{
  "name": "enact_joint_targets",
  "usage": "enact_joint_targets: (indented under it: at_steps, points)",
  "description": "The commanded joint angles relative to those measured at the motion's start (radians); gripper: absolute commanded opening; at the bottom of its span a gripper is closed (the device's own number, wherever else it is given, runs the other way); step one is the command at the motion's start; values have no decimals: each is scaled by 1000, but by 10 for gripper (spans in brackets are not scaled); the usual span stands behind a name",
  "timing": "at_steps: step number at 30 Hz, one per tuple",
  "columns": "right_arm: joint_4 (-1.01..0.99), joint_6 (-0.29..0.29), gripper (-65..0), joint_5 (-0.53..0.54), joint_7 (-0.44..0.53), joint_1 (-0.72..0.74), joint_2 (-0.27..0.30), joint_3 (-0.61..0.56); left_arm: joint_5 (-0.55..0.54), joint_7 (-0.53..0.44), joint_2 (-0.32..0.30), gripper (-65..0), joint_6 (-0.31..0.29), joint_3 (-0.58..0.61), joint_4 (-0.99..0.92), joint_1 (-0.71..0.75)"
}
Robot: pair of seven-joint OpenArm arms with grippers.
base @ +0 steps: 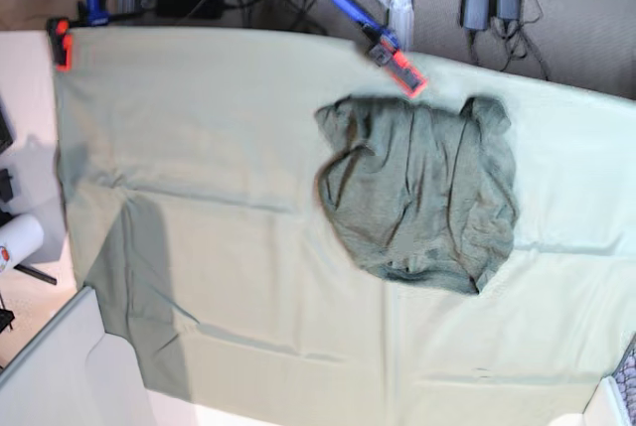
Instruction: Fold the T-shirt properly
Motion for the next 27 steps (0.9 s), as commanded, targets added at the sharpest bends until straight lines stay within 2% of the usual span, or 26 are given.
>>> enact_joint_targets:
  at_steps: [1, 11, 17, 22, 27]
  points:
    - [-6, 4, -650, -7, -13, 16, 13, -11, 6, 16, -2, -532, 15, 0, -13, -17]
    - [-12, -2, -650, -5, -18, 159, -8, -35, 58, -48, 58, -532, 16, 0, -24, -181]
    - [8, -2, -650, -9, -96, 206, -20, -31, 37, -44, 51, -532, 16, 1, -20, -221]
    - [8, -2, -650, -9, -111, 236, -20, -31, -33, -58, 45, -531, 15, 1, -13, -221]
    - [8, -2, -650, -7, -108, 240, -20, -31, -37, -58, 42, -531, 15, 0, -13, -218]
